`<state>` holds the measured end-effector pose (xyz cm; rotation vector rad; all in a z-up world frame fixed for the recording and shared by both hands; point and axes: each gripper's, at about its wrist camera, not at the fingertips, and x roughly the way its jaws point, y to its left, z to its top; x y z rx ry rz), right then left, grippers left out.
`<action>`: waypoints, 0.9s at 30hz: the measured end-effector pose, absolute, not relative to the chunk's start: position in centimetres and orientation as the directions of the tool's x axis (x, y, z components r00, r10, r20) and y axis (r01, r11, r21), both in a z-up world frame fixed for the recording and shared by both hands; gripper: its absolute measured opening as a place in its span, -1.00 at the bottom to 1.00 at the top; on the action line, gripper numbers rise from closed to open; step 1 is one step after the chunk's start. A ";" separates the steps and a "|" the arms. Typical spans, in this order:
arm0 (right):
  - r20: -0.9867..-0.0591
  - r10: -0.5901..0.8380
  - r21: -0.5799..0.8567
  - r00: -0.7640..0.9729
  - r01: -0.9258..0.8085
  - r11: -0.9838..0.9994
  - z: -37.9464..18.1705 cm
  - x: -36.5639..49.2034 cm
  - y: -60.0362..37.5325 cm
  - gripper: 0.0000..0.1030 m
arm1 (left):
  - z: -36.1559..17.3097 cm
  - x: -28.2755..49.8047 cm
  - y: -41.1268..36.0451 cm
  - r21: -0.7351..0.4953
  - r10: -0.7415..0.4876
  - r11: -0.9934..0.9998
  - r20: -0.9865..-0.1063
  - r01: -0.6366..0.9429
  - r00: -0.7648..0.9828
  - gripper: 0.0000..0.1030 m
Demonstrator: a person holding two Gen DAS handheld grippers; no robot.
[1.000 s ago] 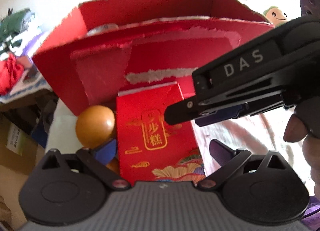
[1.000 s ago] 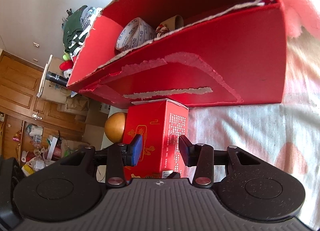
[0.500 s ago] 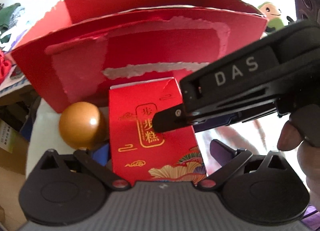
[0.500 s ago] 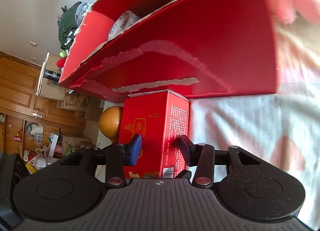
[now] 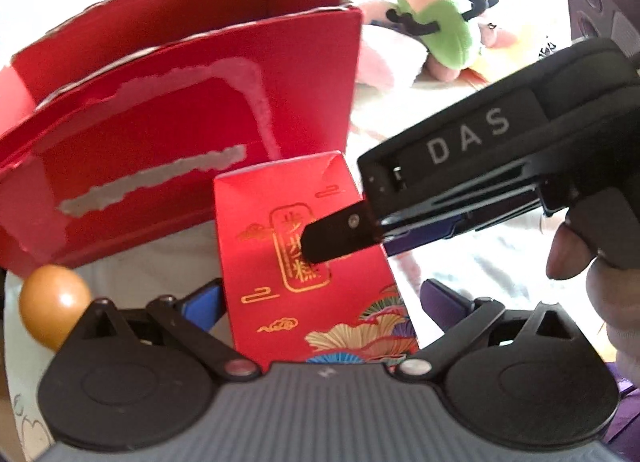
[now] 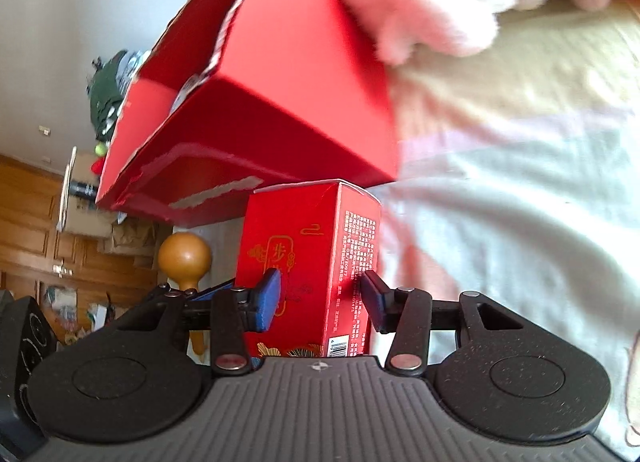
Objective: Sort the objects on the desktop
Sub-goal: 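Close the right gripper around the small red gift box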
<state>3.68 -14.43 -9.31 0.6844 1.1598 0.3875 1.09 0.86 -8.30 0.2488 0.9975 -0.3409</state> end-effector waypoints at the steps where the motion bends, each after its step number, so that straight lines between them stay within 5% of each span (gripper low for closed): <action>1: -0.702 0.609 0.674 0.368 0.067 0.736 -9.4 3.7 -14.6 -0.05 | -8.4 1.2 0.7 0.050 -0.161 0.920 -0.855 0.388 0.493 0.96; 8: -0.696 0.621 0.675 0.361 0.033 0.737 -9.9 4.3 -13.6 0.17 | -9.3 1.1 -0.2 0.090 -0.105 0.929 -0.866 0.358 0.490 0.96; 27: -0.688 0.572 0.661 0.448 0.058 0.749 -7.7 1.7 -18.9 0.13 | -7.5 -0.4 -5.7 0.096 -0.190 0.874 -0.836 0.477 0.516 0.87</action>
